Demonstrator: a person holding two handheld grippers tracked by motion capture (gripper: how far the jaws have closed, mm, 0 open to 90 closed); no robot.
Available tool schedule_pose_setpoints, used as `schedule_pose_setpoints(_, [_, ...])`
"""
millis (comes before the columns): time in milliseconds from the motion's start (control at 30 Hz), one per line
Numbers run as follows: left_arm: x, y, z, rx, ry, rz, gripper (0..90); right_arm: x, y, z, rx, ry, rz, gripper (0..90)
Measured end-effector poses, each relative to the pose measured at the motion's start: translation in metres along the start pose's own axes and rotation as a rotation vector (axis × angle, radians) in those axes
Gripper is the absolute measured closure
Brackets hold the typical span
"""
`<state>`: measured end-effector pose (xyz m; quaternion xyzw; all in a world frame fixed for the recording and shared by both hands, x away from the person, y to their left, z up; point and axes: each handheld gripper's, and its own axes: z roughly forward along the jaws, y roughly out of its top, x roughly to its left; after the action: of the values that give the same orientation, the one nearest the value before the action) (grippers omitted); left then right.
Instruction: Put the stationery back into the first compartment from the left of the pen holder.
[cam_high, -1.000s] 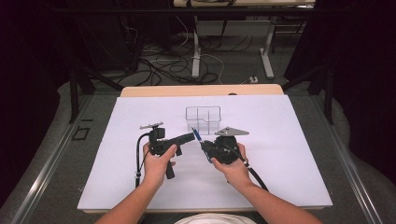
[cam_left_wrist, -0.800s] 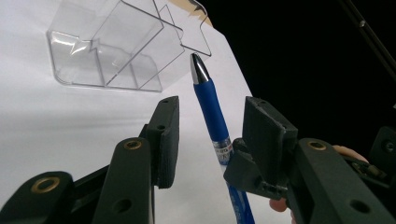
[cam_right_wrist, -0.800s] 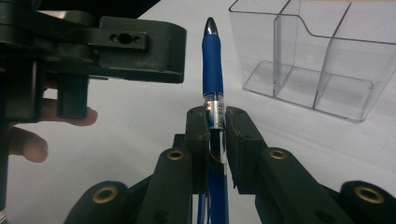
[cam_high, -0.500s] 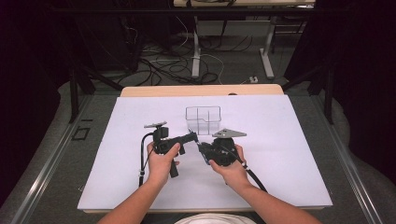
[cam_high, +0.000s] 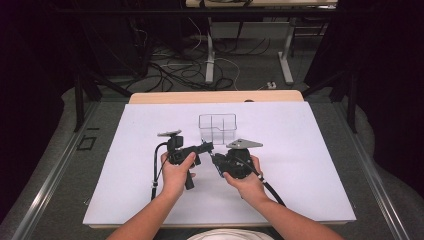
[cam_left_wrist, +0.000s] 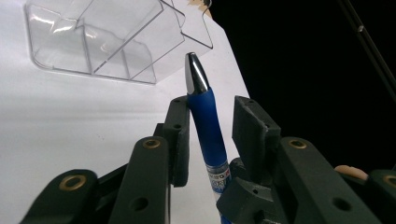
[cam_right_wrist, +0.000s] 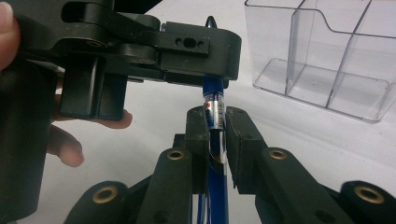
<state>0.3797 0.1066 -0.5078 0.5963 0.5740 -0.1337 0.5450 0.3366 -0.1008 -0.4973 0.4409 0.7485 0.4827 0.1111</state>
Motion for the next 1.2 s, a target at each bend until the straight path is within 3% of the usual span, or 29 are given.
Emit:
schedule_pose_setpoints(100, [0.0015, 0.0008, 0.0005, 0.015, -0.002, -0.022, 71.9, 0.0001, -0.0003, -0.0002, 0.002, 0.002, -0.001, 80.1])
schedule_pose_setpoints(267, [0.002, 0.0008, 0.0012, 0.016, 0.003, -0.024, 74.7, 0.0004, -0.0011, 0.0009, -0.001, 0.002, -0.009, 80.1])
schedule_pose_setpoints(367, [0.0012, 0.0005, 0.002, 0.008, -0.003, -0.055, 75.7, 0.0007, -0.0014, 0.001, 0.004, 0.0, -0.006, 80.1])
schedule_pose_setpoints(600, [0.0008, 0.0007, 0.0018, 0.012, -0.011, -0.088, 77.9, 0.0011, -0.0022, 0.0019, 0.007, 0.001, -0.011, 80.1])
schedule_pose_setpoints(1067, [-0.0035, 0.0022, 0.0025, 0.008, -0.016, -0.078, 79.3, -0.001, -0.0004, 0.0005, 0.004, 0.008, -0.004, 79.7])
schedule_pose_setpoints(1200, [-0.0057, 0.0034, 0.0025, -0.003, -0.012, -0.048, 79.3, -0.0008, 0.0009, -0.0015, 0.011, 0.018, -0.001, 71.9])
